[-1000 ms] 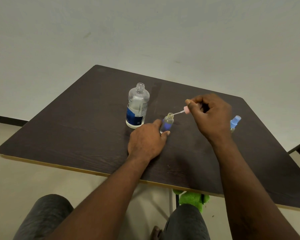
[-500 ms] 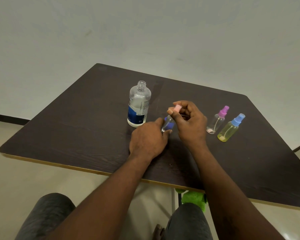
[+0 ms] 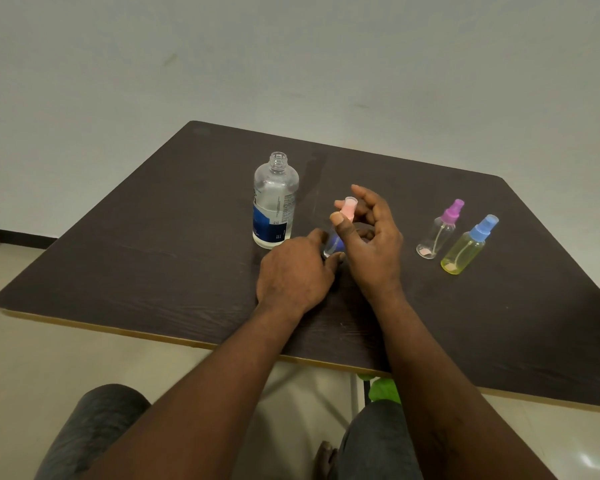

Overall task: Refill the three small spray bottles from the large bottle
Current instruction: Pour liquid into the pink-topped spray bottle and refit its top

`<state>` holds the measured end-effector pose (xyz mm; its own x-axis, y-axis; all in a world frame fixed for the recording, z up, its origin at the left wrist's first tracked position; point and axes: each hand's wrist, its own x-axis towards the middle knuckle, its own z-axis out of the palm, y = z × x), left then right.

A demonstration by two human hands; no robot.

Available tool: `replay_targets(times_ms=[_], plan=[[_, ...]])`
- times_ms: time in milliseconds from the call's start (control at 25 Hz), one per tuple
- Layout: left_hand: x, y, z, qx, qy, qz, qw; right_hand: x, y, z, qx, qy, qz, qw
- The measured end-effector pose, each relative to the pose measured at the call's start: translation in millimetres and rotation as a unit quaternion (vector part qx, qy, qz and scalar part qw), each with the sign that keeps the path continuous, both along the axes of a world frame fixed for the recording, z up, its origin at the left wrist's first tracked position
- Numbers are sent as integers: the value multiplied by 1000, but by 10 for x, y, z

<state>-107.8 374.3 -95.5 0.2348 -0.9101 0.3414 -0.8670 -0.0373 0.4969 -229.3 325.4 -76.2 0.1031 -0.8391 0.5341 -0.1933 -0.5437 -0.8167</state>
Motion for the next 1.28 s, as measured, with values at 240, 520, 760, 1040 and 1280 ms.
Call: replay_targets(times_ms=[240, 520, 760, 1040, 1280], plan=[[-2, 0, -9, -16, -22, 10, 1000, -29, 10, -17, 6, -19, -33, 999], [4, -16, -28, -14, -11, 5, 1000, -38, 0, -31, 49, -9, 2, 999], [0, -25, -38, -22, -16, 6, 1000, -21, 4, -5, 83, -31, -5, 996], [3, -22, -46, -22, -28, 6, 999, 11, -11, -15, 86, -8, -35, 996], [3, -34, -45, -17, -33, 9, 999, -3, 0, -6, 96, -31, 13, 995]])
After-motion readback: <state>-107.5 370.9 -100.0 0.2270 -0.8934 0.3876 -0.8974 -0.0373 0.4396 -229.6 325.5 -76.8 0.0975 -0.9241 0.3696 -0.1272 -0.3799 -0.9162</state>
